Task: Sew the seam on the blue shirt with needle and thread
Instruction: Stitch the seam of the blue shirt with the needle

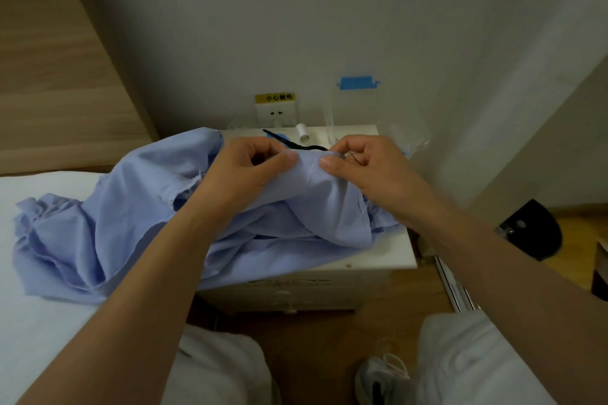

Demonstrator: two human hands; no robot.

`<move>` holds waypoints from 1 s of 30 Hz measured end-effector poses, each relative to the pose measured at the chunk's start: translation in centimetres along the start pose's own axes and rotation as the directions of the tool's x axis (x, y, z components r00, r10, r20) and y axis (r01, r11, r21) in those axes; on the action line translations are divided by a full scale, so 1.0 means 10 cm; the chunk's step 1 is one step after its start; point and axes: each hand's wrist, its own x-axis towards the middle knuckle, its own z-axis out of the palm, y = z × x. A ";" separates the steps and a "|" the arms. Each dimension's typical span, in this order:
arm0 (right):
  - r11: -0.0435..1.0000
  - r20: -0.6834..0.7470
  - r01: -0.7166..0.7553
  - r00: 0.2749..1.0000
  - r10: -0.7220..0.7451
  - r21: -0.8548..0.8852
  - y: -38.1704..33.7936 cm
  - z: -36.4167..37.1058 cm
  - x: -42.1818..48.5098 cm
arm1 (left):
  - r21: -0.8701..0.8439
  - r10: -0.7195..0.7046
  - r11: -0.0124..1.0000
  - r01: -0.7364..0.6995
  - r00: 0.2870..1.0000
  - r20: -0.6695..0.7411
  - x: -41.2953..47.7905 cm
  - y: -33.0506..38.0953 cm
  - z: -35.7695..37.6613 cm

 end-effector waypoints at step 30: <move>0.999 0.030 0.045 0.999 -0.046 0.028 0.01 0.02 -0.01 | -0.057 0.038 0.998 -0.034 0.996 0.075 -0.05 0.06 0.03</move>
